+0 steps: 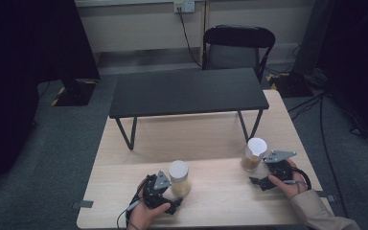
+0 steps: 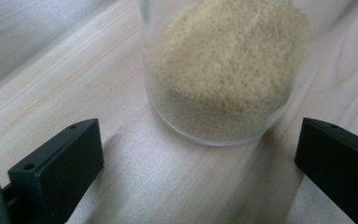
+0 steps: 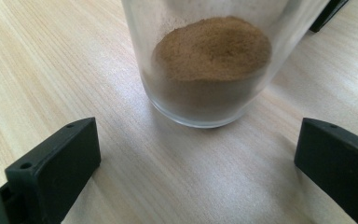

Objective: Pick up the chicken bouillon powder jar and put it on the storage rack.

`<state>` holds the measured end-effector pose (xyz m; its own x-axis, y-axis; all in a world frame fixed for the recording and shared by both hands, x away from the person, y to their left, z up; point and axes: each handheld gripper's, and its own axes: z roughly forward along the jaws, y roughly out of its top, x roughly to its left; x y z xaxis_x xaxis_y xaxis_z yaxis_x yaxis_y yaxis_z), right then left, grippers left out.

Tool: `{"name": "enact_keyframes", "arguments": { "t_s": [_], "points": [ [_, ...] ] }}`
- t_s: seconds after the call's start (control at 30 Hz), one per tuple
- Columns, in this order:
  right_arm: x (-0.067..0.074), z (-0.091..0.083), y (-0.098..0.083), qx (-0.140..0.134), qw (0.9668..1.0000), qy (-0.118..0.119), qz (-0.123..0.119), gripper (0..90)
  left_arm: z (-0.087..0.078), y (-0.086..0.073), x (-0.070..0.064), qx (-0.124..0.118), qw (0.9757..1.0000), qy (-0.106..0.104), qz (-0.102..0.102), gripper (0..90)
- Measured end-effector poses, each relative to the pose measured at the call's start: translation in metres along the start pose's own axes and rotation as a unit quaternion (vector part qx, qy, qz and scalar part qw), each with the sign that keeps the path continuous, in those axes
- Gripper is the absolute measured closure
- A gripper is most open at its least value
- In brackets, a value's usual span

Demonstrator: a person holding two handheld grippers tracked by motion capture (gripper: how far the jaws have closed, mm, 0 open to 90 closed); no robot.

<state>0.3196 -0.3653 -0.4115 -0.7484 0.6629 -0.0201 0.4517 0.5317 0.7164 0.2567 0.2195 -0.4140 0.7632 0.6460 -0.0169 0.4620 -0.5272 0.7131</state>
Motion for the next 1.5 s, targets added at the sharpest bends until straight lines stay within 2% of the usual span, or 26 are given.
{"name": "enact_keyframes", "arguments": {
  "t_s": [0.3,0.57,0.6,0.77,1.2,1.5],
  "points": [
    [0.000,0.000,0.000,0.000,1.0000,0.000,0.000,0.0,-0.004,-0.002,0.003,-0.014,0.9997,-0.012,-0.018,1.8],
    [0.000,0.000,0.000,0.000,1.0000,0.000,0.000,0.0,-0.007,-0.001,0.003,-0.022,0.9993,-0.012,-0.028,1.7],
    [0.000,0.000,0.000,0.000,1.0000,0.000,0.000,0.0,-0.008,-0.002,0.004,-0.027,0.9989,-0.013,-0.036,1.7],
    [0.000,0.000,0.000,0.000,1.0000,0.000,0.000,0.0,-0.012,-0.005,0.007,-0.043,0.9975,-0.018,-0.053,1.6],
    [0.000,0.000,0.000,0.000,1.0000,0.000,0.000,0.0,-0.019,-0.001,0.012,-0.062,0.9959,-0.020,-0.062,1.6],
    [0.000,0.000,0.000,0.000,1.0000,0.000,0.000,0.0,-0.023,0.007,0.014,-0.070,0.9952,-0.027,-0.063,2.4]
  ]
}}
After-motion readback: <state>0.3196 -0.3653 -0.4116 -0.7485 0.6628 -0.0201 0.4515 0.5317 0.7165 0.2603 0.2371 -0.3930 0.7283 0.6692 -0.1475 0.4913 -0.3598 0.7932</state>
